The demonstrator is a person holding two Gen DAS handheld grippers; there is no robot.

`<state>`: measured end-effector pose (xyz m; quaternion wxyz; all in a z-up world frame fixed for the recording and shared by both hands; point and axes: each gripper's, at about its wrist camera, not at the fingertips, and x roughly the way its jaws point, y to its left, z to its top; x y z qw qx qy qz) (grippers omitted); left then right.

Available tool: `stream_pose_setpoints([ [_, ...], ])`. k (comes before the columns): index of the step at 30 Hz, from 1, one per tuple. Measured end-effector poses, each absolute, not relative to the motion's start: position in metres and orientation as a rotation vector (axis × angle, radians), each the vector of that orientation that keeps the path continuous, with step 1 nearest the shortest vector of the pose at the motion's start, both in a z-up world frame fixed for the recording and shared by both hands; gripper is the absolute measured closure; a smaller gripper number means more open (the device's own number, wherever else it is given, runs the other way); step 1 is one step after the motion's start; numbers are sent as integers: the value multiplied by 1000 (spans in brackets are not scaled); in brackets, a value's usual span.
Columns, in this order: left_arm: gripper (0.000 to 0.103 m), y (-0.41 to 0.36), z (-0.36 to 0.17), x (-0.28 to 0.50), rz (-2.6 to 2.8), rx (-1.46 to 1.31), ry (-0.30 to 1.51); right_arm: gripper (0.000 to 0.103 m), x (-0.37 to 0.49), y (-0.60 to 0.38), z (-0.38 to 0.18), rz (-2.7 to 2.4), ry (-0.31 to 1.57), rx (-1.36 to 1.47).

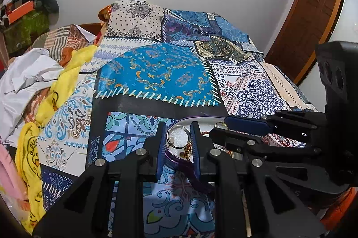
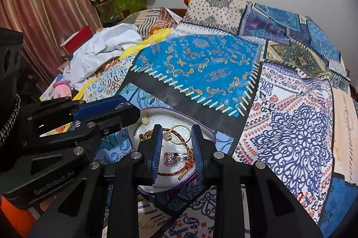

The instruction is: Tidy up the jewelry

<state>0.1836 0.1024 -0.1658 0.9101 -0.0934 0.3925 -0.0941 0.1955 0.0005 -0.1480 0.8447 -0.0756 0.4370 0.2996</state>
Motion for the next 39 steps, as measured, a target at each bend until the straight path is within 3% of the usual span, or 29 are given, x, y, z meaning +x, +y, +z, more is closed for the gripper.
stream_pose_setpoints([
  [10, 83, 102, -170, 189, -200, -203, 832, 79, 198, 1, -153, 624, 952, -175],
  [14, 83, 99, -166, 188, -202, -194, 826, 70, 199, -4, -150, 603, 969, -154],
  [39, 79, 36, -99, 139, -215, -78, 709, 70, 169, -126, -71, 390, 754, -37],
])
